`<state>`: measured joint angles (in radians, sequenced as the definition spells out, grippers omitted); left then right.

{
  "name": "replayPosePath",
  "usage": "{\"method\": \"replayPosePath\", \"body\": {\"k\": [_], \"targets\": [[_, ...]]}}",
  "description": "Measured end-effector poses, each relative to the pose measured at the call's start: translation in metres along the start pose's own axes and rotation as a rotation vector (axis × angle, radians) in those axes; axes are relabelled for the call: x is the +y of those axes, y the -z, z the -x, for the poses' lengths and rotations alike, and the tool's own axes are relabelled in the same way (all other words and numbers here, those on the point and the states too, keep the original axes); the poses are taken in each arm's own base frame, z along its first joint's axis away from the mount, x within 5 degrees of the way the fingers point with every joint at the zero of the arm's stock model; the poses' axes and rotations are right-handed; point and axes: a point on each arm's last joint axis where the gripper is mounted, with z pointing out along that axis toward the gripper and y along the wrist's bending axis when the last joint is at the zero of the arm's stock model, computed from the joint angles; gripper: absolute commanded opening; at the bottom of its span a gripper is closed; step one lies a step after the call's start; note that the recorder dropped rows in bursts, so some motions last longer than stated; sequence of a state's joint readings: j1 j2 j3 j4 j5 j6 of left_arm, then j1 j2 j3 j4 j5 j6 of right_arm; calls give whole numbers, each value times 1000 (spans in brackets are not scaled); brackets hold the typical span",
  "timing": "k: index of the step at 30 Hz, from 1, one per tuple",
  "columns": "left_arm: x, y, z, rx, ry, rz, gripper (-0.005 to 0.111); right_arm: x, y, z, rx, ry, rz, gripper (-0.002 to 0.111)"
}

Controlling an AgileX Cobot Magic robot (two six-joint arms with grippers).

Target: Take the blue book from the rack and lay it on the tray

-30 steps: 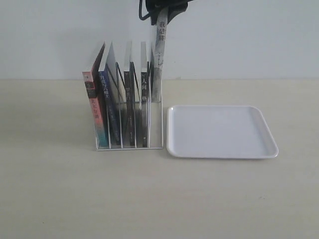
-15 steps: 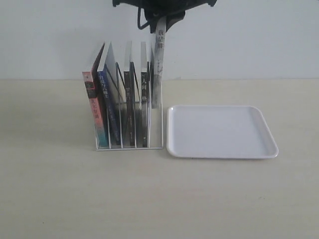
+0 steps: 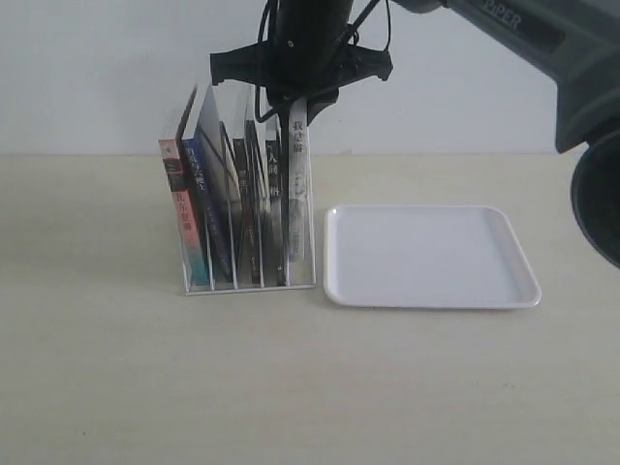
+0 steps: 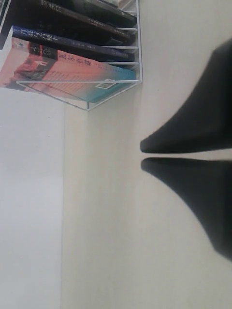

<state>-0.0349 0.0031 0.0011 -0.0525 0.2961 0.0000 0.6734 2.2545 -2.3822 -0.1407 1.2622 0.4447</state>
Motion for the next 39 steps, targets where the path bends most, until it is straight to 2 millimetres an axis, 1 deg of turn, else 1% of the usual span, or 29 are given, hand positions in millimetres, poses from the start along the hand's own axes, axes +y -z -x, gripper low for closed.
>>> {"method": "replayPosePath", "body": {"k": [1, 3, 5, 9, 11, 12, 13, 19, 22, 24, 27, 30, 32, 34, 37, 39], "targets": [[0, 0, 0, 0, 0, 0, 4, 1, 0, 0, -1, 3, 11, 44], [0, 0, 0, 0, 0, 0, 4, 2, 1, 1, -11, 9, 27, 41], [0, 0, 0, 0, 0, 0, 4, 3, 2, 2, -19, 15, 33, 34], [0, 0, 0, 0, 0, 0, 4, 1, 5, 4, -37, 23, 20, 15], [0, 0, 0, 0, 0, 0, 4, 1, 13, 5, -53, 21, 24, 7], [0, 0, 0, 0, 0, 0, 4, 0, 20, 7, -65, 19, 29, 2], [0, 0, 0, 0, 0, 0, 4, -1, 29, 8, -82, 18, 35, 0], [0, 0, 0, 0, 0, 0, 4, -4, 90, 13, -178, 9, 116, 0], [0, 0, 0, 0, 0, 0, 4, 1, 104, 11, -179, 12, 184, 0], [0, 0, 0, 0, 0, 0, 4, 7, 105, 8, -167, 30, 218, 0], [0, 0, 0, 0, 0, 0, 4, 24, 107, 0, -153, 75, 255, 0], [0, 0, 0, 0, 0, 0, 4, 43, 108, -9, -169, 143, 222, 0], [0, 0, 0, 0, 0, 0, 4, 47, 104, -11, -197, 157, 146, 2], [0, 0, 0, 0, 0, 0, 4, 46, 96, -9, -210, 140, 86, 9], [0, 0, 0, 0, 0, 0, 4, 44, 77, -8, -196, 124, 37, 28], [0, 0, 0, 0, 0, 0, 4, 44, 64, -8, -180, 127, 19, 37]]}}
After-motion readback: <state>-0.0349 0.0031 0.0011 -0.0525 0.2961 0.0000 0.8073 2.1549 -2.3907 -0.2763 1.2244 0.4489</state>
